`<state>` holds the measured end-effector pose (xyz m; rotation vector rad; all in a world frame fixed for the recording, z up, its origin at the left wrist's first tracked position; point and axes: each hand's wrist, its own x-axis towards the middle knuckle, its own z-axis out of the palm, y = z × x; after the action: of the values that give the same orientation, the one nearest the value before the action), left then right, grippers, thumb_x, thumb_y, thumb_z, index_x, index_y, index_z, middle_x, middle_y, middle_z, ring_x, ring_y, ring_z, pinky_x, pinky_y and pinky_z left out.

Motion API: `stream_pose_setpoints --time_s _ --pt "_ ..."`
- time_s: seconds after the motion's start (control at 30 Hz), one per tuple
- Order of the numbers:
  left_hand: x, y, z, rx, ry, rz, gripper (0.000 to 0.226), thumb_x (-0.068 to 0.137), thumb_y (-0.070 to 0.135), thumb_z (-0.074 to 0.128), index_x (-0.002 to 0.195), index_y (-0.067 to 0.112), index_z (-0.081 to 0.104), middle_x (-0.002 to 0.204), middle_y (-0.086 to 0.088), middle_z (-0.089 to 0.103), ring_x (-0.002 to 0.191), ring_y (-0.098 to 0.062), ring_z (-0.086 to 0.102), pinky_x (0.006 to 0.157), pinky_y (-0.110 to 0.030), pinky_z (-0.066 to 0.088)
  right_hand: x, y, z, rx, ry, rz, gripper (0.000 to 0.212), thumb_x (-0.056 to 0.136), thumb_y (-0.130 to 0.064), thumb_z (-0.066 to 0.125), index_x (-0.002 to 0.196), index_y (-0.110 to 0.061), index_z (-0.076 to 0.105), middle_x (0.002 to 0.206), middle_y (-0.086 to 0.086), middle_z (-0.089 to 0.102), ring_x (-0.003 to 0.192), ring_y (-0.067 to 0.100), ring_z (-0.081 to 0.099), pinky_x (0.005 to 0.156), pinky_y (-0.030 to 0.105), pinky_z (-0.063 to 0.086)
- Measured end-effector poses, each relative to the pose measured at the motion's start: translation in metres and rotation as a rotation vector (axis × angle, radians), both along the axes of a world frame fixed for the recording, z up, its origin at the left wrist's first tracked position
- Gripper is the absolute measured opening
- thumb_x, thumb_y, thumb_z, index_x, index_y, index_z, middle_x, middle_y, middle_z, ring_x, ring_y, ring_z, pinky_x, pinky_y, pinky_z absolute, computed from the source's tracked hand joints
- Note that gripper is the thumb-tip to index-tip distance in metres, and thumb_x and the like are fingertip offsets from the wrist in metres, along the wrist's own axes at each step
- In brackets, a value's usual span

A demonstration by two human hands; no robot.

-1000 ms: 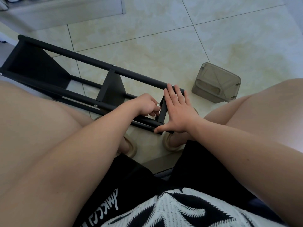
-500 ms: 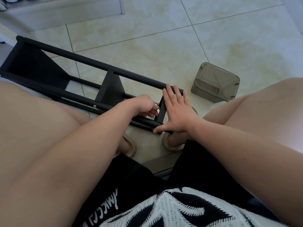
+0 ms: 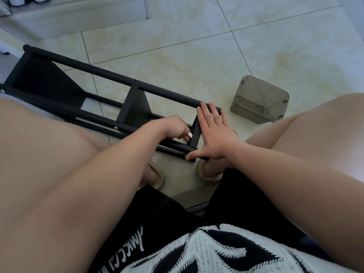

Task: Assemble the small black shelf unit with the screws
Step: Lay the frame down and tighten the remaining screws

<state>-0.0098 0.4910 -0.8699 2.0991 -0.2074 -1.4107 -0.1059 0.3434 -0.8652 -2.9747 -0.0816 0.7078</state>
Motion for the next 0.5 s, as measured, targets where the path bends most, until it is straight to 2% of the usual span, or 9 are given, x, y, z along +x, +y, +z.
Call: stream_pose_setpoints --time_s 0.3,0.4,0.5 --pt "0.0 0.008 -0.002 -0.034 -0.037 -0.073 0.024 0.102 0.014 0.05 0.082 0.018 0.063 0.073 0.01 0.073 0.08 -0.013 0.054 0.067 -0.027 0.04 -0.001 0.001 0.0 0.004 0.0 0.003 0.156 0.048 -0.105 0.035 0.158 -0.007 -0.018 0.166 0.009 -0.027 0.152 0.029 -0.027 0.124 0.053 -0.012" --pt "0.0 0.01 -0.002 -0.045 -0.05 -0.098 0.024 0.102 0.013 0.051 0.081 0.017 0.063 0.075 0.008 0.072 0.081 -0.012 0.055 0.072 -0.026 0.044 -0.001 0.001 -0.001 0.007 -0.002 0.003 0.156 0.05 -0.104 0.037 0.158 -0.007 -0.018 0.166 0.009 -0.028 0.152 0.029 -0.027 0.124 0.053 -0.012" --pt "0.0 0.012 -0.003 -0.048 -0.049 -0.114 0.024 0.102 0.012 0.052 0.081 0.017 0.064 0.076 0.006 0.072 0.087 -0.015 0.057 0.086 -0.032 0.047 -0.001 0.001 -0.001 0.01 -0.001 0.003 0.156 0.05 -0.104 0.038 0.158 -0.008 -0.018 0.165 0.008 -0.028 0.152 0.029 -0.027 0.124 0.053 -0.012"
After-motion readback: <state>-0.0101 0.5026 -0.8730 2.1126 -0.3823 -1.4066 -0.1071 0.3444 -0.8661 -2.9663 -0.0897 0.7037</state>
